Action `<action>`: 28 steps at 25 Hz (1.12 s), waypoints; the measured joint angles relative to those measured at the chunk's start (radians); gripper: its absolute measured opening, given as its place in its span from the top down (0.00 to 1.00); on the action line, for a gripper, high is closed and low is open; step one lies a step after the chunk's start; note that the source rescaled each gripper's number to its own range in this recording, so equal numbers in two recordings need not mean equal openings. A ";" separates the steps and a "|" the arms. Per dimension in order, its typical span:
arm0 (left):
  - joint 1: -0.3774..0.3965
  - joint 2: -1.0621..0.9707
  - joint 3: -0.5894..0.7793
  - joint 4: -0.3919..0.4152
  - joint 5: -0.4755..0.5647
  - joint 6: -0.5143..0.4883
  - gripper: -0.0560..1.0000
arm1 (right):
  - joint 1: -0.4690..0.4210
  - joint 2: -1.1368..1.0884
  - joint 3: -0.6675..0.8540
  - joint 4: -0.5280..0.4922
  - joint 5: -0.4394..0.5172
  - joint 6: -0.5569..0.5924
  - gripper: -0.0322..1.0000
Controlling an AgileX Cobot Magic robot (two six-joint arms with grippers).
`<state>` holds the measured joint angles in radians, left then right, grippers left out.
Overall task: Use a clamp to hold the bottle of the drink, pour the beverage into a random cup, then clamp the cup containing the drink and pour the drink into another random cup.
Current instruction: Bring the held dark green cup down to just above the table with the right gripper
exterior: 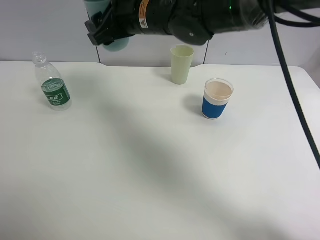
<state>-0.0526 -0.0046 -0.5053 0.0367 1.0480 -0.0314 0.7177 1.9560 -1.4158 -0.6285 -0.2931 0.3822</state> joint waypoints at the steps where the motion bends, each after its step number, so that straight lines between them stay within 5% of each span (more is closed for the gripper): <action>1: 0.000 0.000 0.000 0.000 0.000 0.000 0.00 | 0.000 0.000 0.033 0.020 -0.027 -0.020 0.94; 12: 0.000 0.000 0.000 0.000 0.000 0.000 0.00 | 0.000 0.003 0.282 0.054 -0.212 -0.150 0.94; 19: 0.000 0.000 0.000 0.000 0.000 0.000 0.00 | 0.000 0.094 0.354 0.183 -0.392 -0.209 0.94; 28: 0.000 0.000 0.000 0.000 0.000 0.000 0.00 | 0.000 0.209 0.356 0.207 -0.475 -0.290 0.94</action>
<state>-0.0526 -0.0046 -0.5053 0.0367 1.0480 -0.0314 0.7177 2.1647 -1.0594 -0.4218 -0.7683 0.0919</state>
